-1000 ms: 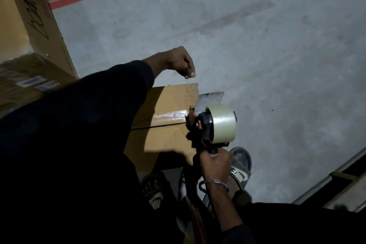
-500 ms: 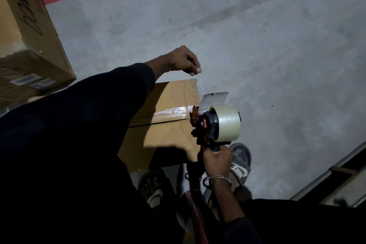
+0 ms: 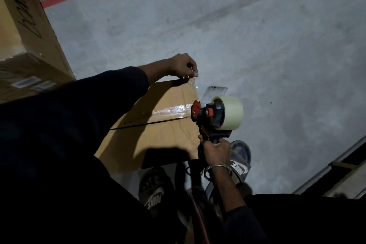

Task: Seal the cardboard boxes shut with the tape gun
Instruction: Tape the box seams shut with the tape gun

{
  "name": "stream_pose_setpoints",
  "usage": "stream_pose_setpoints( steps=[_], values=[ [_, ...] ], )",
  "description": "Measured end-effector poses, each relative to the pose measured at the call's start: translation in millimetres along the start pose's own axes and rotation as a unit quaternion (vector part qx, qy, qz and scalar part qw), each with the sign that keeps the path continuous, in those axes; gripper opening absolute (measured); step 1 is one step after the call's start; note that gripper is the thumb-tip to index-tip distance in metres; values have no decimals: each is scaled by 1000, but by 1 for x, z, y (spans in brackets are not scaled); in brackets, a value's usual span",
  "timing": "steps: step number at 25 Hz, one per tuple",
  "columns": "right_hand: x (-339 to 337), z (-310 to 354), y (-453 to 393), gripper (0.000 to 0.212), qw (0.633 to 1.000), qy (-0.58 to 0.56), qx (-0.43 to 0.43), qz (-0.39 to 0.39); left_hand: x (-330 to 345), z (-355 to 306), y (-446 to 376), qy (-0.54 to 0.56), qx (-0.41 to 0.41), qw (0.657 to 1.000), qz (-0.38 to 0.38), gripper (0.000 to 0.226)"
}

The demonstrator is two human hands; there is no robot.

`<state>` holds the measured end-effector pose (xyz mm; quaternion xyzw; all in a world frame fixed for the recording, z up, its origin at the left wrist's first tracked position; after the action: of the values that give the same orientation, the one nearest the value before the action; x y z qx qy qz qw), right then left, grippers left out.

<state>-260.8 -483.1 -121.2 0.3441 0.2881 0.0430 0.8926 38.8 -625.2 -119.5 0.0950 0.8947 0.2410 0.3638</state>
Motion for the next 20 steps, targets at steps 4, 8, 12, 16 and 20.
stream_pose_setpoints(
  steps=[4,8,12,16,20],
  values=[
    [7,-10,-9,46,999,-18,7,32,28,2,12,-65,56,995,57,31],
    [7,-6,-15,47,1000,3,-5,25,34,15,11,-144,62,987,33,35],
    [14,57,-17,22,995,67,-64,34,-9,35,8,-226,40,973,-27,35],
    [44,117,-44,34,985,99,-125,68,-54,67,18,-205,-14,971,-125,35],
    [58,128,-56,24,986,87,-104,98,-54,53,34,-297,121,932,-168,37]
  ],
)
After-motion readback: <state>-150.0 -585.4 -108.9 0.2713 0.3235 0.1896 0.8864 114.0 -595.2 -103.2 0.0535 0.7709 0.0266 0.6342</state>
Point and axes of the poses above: each hand's wrist, its own y-axis away from the middle knuckle, its own x-axis out of the palm, z = x × y, the point moved 7 cm from there along -y, towards the middle knuckle, and after that the axes turned 6 degrees about -y, right-handed, at the moved point
